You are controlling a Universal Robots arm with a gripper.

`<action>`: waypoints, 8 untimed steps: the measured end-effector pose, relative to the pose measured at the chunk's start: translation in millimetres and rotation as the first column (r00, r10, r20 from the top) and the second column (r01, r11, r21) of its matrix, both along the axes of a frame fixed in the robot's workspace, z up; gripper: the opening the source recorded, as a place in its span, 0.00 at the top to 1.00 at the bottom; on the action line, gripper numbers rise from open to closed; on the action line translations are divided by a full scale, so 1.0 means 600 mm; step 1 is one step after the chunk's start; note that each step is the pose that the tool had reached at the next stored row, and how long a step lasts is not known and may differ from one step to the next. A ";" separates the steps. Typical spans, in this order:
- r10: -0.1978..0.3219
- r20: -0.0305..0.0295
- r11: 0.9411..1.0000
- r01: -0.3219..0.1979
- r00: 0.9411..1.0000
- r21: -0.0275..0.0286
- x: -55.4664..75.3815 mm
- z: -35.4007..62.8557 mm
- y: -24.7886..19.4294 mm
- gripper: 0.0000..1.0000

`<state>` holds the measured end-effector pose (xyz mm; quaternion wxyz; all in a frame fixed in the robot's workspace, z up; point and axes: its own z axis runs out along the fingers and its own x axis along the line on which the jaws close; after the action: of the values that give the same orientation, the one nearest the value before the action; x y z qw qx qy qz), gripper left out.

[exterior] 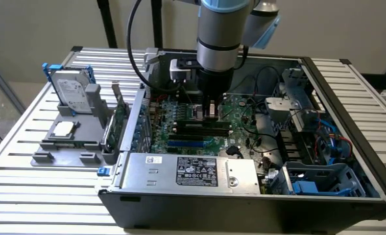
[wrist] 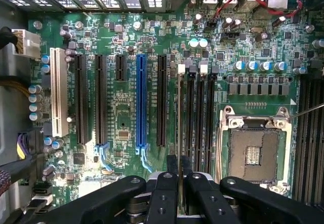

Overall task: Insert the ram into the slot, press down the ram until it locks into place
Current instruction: 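Insert the ram into the slot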

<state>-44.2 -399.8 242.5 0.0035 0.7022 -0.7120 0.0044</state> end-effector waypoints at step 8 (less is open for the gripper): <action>-0.006 0.000 1.000 0.006 1.000 0.000 0.000 -0.007 0.0039 0.87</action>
<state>-44.2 -397.5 238.3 0.0034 0.6999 -0.7142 0.0044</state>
